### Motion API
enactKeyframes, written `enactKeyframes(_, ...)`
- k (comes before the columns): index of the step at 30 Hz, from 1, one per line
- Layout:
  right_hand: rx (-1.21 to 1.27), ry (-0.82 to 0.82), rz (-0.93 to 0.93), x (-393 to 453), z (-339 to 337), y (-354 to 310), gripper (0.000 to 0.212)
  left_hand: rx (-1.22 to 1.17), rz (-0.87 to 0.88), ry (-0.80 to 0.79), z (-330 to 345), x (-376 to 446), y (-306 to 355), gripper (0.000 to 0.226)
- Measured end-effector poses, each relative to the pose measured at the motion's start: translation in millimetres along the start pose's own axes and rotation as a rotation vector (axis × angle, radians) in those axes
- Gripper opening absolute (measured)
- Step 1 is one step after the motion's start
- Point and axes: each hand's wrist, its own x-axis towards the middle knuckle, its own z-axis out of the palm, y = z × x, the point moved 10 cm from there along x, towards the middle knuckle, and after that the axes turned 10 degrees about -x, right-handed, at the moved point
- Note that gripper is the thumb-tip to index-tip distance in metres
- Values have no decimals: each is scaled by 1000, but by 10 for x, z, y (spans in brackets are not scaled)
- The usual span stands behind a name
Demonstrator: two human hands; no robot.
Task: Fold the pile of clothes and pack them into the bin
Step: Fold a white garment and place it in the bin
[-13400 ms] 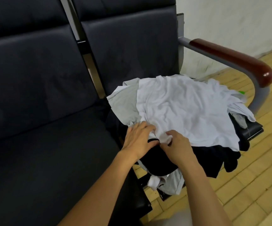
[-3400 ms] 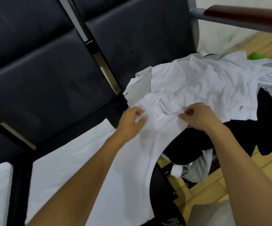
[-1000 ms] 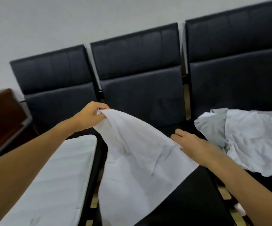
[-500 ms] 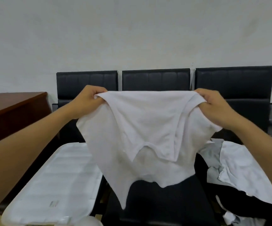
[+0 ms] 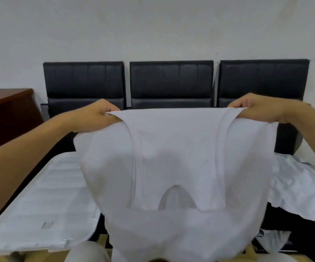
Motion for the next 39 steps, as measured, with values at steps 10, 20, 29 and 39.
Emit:
enactKeyframes(10, -254, -189, 92, 1798, 1829, 1499, 19, 322, -196, -169, 1185, 1359, -2070, 31)
enactKeyframes(20, -405, 59, 245, 3025, 2325, 2379, 26, 300, -248, 14, 1558, 2468, -3254, 36)
enactKeyframes(29, -138, 267, -23, 2627, 2284, 2216, 21, 333, 56, 209, 1584, 2138, -2746, 4)
enactKeyframes(39, -324, 79, -54, 1290, 3070, 2300, 37, 588, 168, -180, 2928, 629, -2492, 24)
